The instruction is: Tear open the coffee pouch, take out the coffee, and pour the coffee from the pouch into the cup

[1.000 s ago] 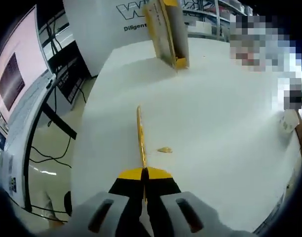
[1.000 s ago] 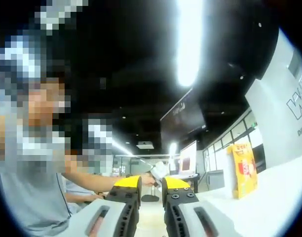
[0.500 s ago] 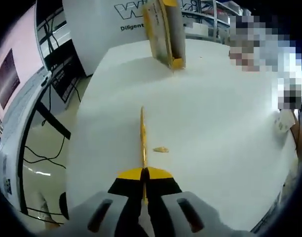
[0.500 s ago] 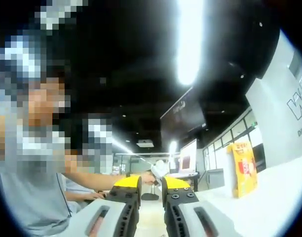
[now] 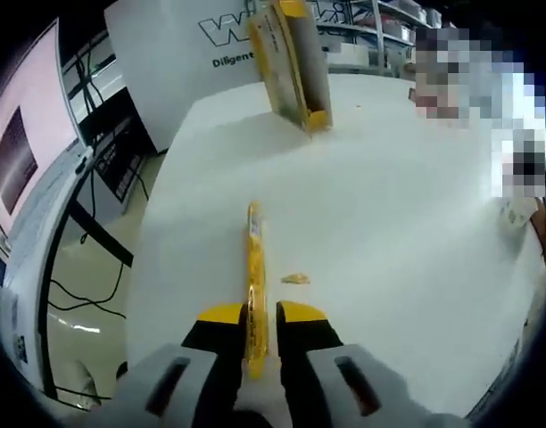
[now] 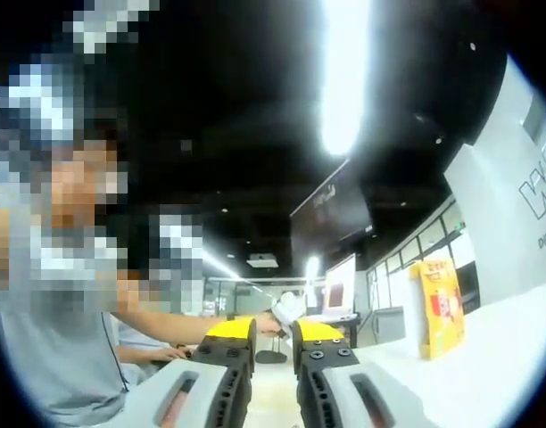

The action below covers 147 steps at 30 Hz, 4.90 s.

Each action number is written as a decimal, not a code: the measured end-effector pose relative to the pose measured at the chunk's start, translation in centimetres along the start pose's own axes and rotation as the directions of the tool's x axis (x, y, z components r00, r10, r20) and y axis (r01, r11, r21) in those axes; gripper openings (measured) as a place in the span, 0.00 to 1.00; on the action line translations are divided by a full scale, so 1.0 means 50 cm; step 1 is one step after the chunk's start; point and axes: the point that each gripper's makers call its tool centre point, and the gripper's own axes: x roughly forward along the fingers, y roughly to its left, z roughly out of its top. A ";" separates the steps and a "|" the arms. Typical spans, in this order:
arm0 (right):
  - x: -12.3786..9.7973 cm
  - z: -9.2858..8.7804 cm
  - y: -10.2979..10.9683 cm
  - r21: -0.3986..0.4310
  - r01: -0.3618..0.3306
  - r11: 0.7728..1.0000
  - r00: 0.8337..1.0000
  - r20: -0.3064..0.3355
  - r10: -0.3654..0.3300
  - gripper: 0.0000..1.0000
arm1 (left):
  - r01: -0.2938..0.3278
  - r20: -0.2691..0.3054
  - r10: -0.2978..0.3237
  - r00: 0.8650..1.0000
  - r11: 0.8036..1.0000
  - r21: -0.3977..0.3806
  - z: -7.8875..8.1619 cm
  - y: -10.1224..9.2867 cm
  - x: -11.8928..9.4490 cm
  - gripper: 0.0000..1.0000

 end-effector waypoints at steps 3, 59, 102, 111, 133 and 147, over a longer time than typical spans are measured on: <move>0.000 -0.001 0.000 0.000 0.000 1.000 1.000 -0.002 0.000 0.18 | 0.007 0.012 -0.007 1.000 1.000 0.001 0.004 -0.005 -0.001 0.19; -0.004 0.005 -0.008 -0.023 0.021 1.000 1.000 0.003 -0.021 0.18 | 0.445 0.604 -0.693 0.394 0.719 0.534 0.211 -0.454 -0.185 0.57; 0.001 -0.007 -0.008 -0.019 0.028 0.999 0.999 -0.016 -0.028 0.18 | 0.651 0.512 -0.846 -0.152 0.304 0.696 0.254 -0.657 -0.242 0.64; 0.014 -0.018 -0.007 -0.037 0.033 0.999 0.999 -0.041 -0.035 0.22 | 0.668 0.535 -0.829 -0.161 0.308 0.678 0.261 -0.642 -0.243 0.64; 0.014 -0.016 -0.028 -0.152 0.257 0.954 0.951 -0.135 -0.278 0.57 | 0.693 0.552 -0.814 -0.180 0.293 0.659 0.279 -0.624 -0.239 0.63; -0.033 -0.130 0.000 -0.242 0.530 0.813 0.738 -0.340 -0.583 0.77 | 0.677 0.523 -0.840 -0.146 0.301 0.672 0.269 -0.644 -0.232 0.61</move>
